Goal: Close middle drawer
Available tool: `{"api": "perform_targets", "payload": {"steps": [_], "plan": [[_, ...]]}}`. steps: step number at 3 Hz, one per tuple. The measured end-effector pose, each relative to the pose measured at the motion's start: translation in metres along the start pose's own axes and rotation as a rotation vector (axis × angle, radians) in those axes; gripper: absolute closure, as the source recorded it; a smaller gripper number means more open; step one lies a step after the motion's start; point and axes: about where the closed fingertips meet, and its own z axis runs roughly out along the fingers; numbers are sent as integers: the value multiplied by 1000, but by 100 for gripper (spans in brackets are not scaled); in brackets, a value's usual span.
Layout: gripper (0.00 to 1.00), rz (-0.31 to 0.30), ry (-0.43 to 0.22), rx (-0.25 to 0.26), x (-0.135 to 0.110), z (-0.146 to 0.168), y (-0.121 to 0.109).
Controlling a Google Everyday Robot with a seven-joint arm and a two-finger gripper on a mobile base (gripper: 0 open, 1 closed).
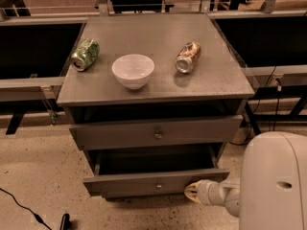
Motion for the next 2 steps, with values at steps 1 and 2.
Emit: {"api": "perform_targets", "payload": {"steps": [1,2], "plan": [[100,8,19,-29,5,7,3],[100,7,18,-40,4,9,4]]}}
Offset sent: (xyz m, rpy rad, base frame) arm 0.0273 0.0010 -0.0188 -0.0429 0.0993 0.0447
